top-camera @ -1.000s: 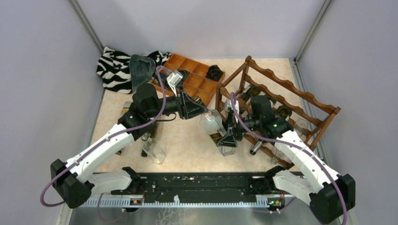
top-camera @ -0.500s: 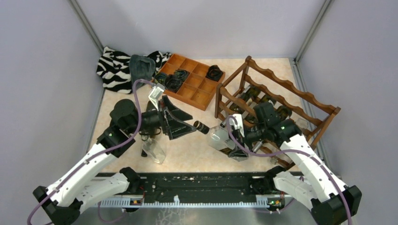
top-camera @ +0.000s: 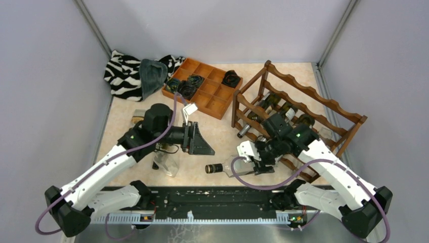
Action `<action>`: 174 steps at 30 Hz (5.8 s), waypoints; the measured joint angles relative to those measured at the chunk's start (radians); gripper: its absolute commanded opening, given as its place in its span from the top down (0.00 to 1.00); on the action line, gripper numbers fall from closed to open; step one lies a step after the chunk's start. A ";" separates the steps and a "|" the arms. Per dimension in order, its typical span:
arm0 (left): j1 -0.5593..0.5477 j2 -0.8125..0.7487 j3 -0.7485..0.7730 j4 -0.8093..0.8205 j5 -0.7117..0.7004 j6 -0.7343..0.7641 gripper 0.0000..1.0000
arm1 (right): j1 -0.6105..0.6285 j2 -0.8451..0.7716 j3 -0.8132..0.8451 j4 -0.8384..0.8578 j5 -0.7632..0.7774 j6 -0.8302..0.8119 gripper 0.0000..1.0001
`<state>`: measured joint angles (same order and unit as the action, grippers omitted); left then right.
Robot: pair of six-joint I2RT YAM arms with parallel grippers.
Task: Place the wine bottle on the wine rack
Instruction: Pick up the wine bottle from the center of the board.
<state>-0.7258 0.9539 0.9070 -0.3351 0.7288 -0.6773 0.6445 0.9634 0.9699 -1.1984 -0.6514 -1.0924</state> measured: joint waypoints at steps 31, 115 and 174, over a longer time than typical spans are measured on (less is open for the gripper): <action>-0.182 0.175 -0.055 0.075 -0.021 -0.059 0.53 | 0.056 0.113 0.098 -0.010 0.151 0.058 1.00; -0.182 0.113 -0.254 0.292 -0.057 -0.250 1.00 | -0.342 0.109 0.488 0.080 -0.267 0.418 0.05; -0.142 0.253 -0.211 0.496 0.189 -0.393 0.37 | 0.085 0.125 0.095 0.025 -0.014 0.037 1.00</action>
<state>-0.8680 1.2072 0.6956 0.1608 0.9180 -1.0698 0.7292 1.0885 1.0649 -1.1736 -0.6659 -1.0550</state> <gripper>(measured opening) 0.634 0.645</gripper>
